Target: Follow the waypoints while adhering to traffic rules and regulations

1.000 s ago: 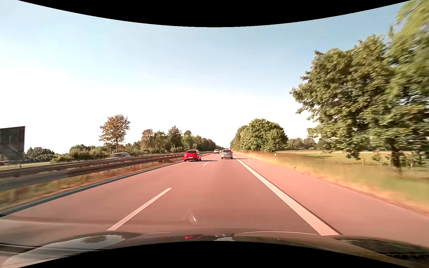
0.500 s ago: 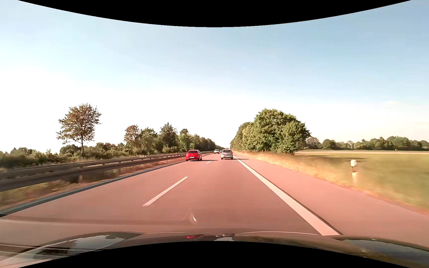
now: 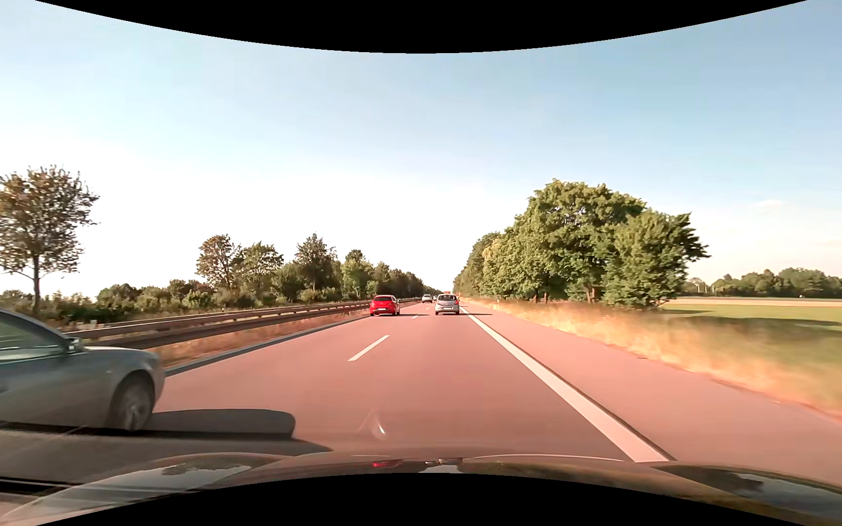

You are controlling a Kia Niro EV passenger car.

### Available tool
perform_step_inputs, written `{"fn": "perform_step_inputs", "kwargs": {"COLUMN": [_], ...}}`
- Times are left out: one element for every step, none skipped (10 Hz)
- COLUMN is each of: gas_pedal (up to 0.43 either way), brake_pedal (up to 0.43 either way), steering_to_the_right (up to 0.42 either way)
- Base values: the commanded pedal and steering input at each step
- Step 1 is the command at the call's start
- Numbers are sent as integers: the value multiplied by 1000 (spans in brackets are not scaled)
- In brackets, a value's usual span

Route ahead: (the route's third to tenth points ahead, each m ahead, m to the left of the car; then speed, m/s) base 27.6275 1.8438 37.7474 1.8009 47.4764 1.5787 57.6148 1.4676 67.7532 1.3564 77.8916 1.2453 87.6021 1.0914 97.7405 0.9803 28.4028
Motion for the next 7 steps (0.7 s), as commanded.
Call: {"fn": "perform_step_inputs", "kwargs": {"gas_pedal": [189, 189, 189, 189, 189, 189, 189], "brake_pedal": [6, 6, 6, 6, 6, 6, 6], "steering_to_the_right": [-8, -9, -9, -9, -9, -7, -6]}}
